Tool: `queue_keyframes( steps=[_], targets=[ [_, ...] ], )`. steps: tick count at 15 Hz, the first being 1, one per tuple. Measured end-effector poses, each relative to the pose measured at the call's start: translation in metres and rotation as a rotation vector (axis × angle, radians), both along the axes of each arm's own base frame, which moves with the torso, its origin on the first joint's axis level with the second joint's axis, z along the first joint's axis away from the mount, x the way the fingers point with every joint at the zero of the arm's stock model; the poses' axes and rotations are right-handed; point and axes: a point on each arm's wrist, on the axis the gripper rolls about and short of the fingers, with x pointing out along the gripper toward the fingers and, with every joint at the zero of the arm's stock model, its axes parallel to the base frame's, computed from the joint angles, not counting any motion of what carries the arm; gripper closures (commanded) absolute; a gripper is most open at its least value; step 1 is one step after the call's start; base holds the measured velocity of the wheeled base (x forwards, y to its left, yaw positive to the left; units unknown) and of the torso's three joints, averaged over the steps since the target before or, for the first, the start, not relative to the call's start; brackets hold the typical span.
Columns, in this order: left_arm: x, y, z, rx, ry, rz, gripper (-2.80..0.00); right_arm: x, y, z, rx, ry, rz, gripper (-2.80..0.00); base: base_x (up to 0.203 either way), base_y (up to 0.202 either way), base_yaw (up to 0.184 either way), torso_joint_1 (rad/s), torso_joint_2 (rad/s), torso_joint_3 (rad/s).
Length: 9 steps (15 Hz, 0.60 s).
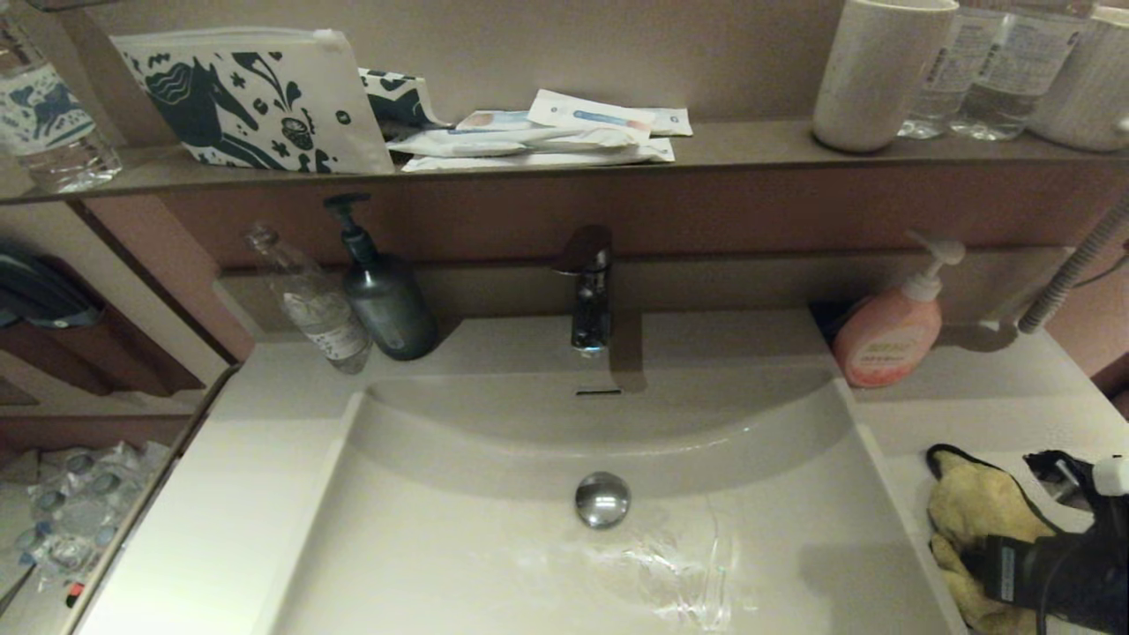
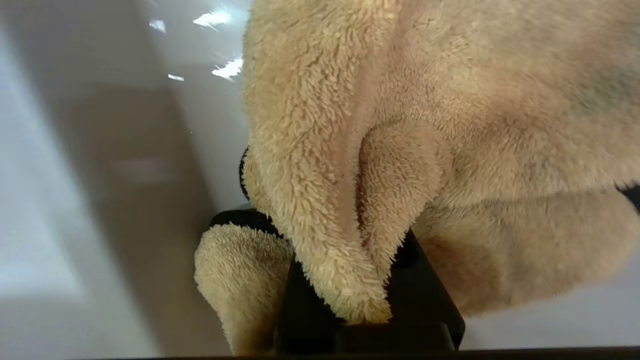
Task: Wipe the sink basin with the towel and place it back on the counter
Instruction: Wipe the sink
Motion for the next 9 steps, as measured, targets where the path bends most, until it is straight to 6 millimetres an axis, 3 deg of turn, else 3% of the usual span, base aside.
queue_keyframes(
  steps=[4,9],
  targets=[
    [0.0,0.0,0.0,0.0,0.0,0.0,0.0,0.006,-0.003,-0.016,0.127,0.035,0.078,0.0,0.0,0.0,0.0,0.0,0.0,0.0],
    [0.0,0.0,0.0,0.0,0.0,0.0,0.0,0.02,-0.004,-0.025,0.14,-0.033,0.097,0.0,0.0,0.0,0.0,0.0,0.0,0.0]
  ],
)
